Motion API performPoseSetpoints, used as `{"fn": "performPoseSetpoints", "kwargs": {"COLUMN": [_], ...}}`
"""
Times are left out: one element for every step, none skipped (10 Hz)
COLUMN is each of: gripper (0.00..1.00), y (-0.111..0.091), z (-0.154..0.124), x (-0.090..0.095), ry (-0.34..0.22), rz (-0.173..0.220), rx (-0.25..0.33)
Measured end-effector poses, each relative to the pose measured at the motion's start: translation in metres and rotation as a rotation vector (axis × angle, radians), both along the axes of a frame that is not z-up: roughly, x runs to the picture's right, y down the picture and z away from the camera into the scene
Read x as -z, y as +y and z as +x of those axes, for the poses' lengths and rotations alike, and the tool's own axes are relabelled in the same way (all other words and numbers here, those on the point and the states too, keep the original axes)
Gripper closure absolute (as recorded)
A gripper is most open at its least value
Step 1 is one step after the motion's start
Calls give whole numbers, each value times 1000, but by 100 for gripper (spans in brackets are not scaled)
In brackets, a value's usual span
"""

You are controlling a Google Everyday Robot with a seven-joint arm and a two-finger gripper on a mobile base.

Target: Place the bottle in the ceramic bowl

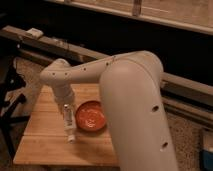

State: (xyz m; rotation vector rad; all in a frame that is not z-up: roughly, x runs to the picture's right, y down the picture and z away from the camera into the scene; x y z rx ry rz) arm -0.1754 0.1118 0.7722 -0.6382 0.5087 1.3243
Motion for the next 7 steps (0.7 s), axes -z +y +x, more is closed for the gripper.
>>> {"fn": "performPoseSetpoints", "kwargs": {"gripper": [100, 100, 100, 100, 100, 100, 100], "y": [-4, -7, -9, -8, -8, -7, -8], "z": [16, 33, 45, 49, 46, 45, 46], "x": [-5, -12, -17, -19, -19, -19, -19], "ry": [22, 45, 72, 85, 83, 80, 81], "rz": [-2, -4, -6, -7, -8, -8, -8], "rx": [-21, -49, -82, -99, -98, -98, -99]}}
